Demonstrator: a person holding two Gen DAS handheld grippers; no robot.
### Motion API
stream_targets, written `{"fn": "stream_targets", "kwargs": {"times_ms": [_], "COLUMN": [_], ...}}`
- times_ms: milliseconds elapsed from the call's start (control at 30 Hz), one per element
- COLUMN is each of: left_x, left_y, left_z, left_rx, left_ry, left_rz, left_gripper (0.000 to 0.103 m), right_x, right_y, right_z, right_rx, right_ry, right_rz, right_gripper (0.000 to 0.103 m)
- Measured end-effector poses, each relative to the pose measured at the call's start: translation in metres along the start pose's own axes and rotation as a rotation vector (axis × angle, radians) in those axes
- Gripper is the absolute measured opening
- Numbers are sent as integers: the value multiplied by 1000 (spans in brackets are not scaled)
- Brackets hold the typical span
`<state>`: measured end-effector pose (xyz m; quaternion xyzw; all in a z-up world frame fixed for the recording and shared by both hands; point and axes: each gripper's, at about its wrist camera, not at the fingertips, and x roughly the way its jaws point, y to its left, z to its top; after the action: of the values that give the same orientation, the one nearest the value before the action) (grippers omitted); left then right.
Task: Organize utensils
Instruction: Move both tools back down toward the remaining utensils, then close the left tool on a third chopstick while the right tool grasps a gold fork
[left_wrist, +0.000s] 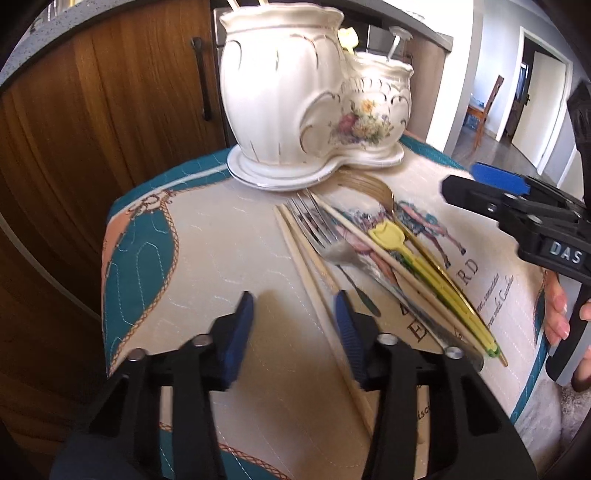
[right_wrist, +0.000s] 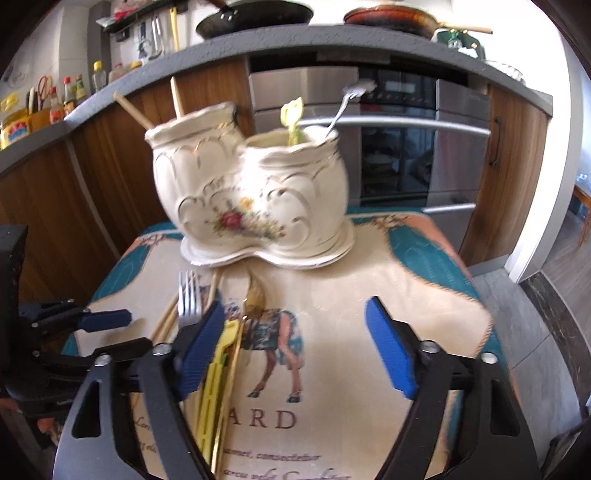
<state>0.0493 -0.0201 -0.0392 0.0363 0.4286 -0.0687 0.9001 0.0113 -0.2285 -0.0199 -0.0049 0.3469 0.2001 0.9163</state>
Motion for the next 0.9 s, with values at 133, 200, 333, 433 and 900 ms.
{"fn": "stream_targets", "kwargs": {"times_ms": [133, 200, 333, 433, 900], "left_x": [0, 1, 1, 0, 7], "left_y": [-2, -2, 0, 2, 13], "left_z": [-2, -2, -1, 1, 10], "left_rx": [11, 13, 18, 9, -30], "left_ry": [1, 4, 7, 9, 9], "left_rz": [-5, -3, -2, -11, 8], "left_gripper": [40, 38, 32, 32, 10], "right_x": [13, 21, 40, 54, 67], "right_y": [9, 16, 27, 32, 26], "right_z": [4, 9, 17, 19, 18], "right_rx": [7, -5, -25, -32, 13], "right_ry": [50, 72, 119, 154, 179], "right_rz": [45, 53, 64, 52, 36], "right_gripper": [60, 52, 39, 30, 7]}}
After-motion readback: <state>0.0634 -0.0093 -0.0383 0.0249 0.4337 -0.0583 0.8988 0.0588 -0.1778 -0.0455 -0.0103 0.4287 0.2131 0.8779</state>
